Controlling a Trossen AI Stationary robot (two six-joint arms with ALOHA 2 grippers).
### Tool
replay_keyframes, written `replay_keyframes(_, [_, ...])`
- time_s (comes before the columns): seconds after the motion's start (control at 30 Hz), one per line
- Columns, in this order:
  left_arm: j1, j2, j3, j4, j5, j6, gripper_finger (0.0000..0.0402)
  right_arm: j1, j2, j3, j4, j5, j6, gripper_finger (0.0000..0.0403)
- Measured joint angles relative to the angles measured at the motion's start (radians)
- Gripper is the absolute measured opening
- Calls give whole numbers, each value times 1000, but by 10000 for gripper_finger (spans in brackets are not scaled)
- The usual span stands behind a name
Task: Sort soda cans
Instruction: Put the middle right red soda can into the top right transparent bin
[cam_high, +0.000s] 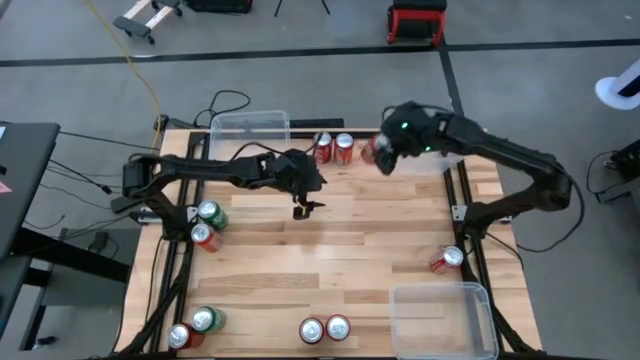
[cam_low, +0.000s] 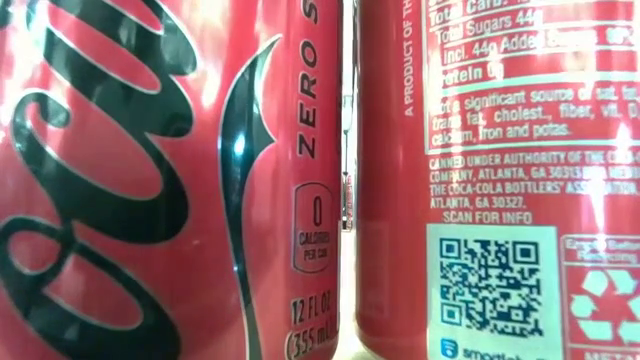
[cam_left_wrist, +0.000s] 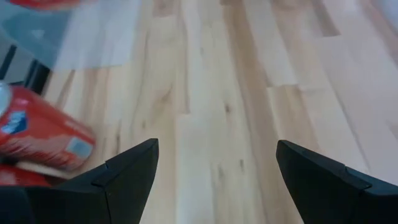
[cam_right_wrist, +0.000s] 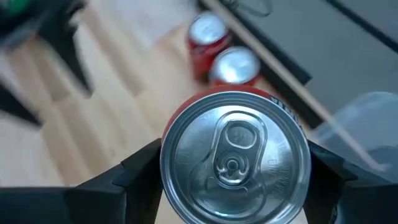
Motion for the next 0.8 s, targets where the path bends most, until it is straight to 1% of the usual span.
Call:
replay_keyframes(0.17, [-19, 6, 0, 22, -1, -14, 322, -124, -18, 2, 17, 75, 29, 291])
replay_keyframes(0.33, [-57, 11, -1, 15, 2, -22, 322, -246, 1, 2, 10, 91, 25, 291])
replay_keyframes(0.43, [-77, 11, -1, 7, 0, -22, 322, -319, 23, 2, -14, 76, 24, 291])
replay_keyframes(0.6, [-97, 11, -1, 5, 2, -21, 322, -403, 86, 2, -40, 39, 24, 291])
replay_keyframes(0.73, [-97, 11, -2, -8, 0, -18, 322, -436, 145, 2, -28, 28, 23, 291])
replay_keyframes(0.8, [-97, 11, -20, 22, 0, -32, 322, -452, 181, 2, -34, 0, 24, 291])
